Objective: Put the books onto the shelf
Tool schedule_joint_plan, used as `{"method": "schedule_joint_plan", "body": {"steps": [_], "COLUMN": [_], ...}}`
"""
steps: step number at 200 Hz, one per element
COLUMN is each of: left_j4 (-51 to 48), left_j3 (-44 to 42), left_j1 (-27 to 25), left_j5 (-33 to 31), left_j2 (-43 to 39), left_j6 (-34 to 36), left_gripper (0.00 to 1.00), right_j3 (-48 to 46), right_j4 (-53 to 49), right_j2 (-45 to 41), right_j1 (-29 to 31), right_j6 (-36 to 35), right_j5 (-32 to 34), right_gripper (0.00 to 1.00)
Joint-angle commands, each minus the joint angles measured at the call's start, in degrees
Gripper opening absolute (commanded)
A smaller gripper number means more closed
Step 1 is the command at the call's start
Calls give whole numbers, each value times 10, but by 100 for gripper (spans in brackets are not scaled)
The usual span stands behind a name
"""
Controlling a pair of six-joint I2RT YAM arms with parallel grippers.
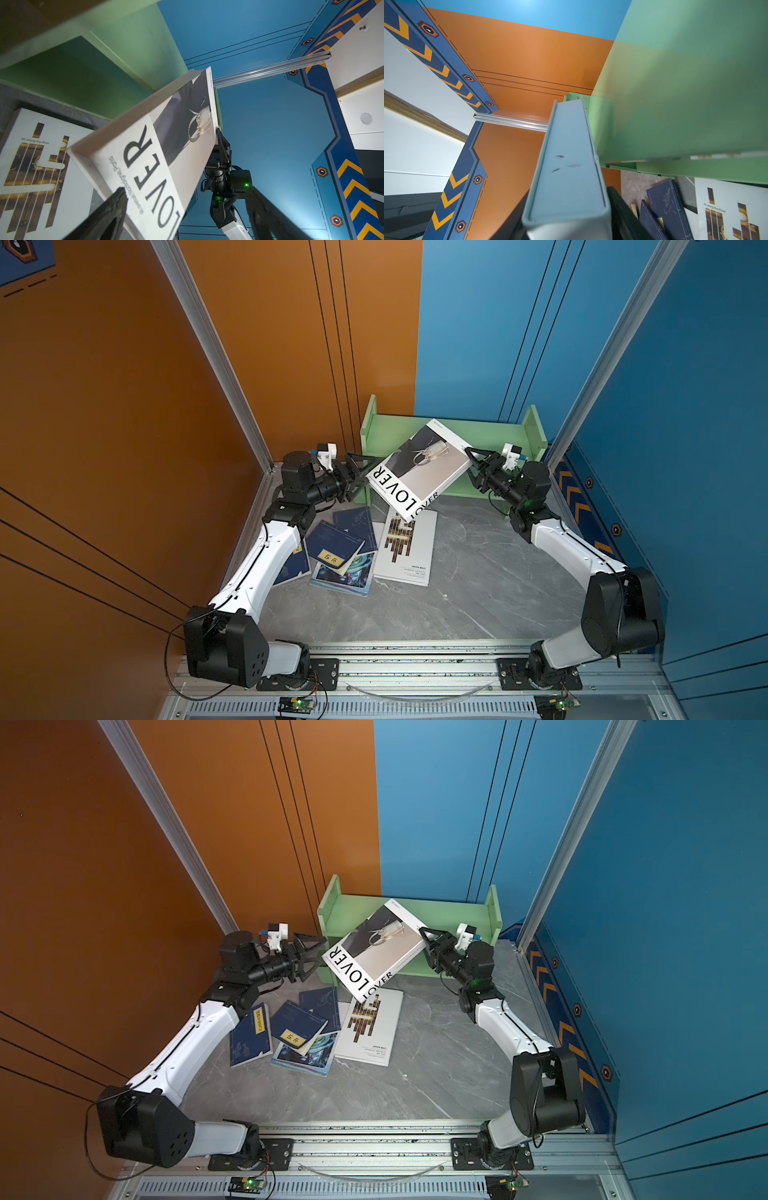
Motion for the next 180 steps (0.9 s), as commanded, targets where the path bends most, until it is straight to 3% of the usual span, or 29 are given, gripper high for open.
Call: {"method": "schedule_joint_plan", "body": {"steps": [1, 62, 158, 163, 180], "left_j4": [-29, -43, -32, -27, -12], "left_j3": [-4, -73, -170, -172, -175], "left_j1": [4, -9, -111, -114, -124], "left_j5": [-19, -46, -130, -134, -137], "left_j2": [-23, -82, -181, -181, -179], "left_j6": [37, 63, 92, 90, 88], "left_gripper": [90, 89, 88, 83, 82], "right_j3": [-4, 2, 3, 2, -3], "right_j4": [35, 27, 1, 0, -4], "right_j2": [-2, 2, -20, -22, -31], "right_j1": [-4, 2, 4, 3, -1], "right_j6": [12, 24, 46, 49, 59], "right_j5": [25, 47, 92, 94, 100], "right_gripper": [53, 50, 47, 47, 46]}}
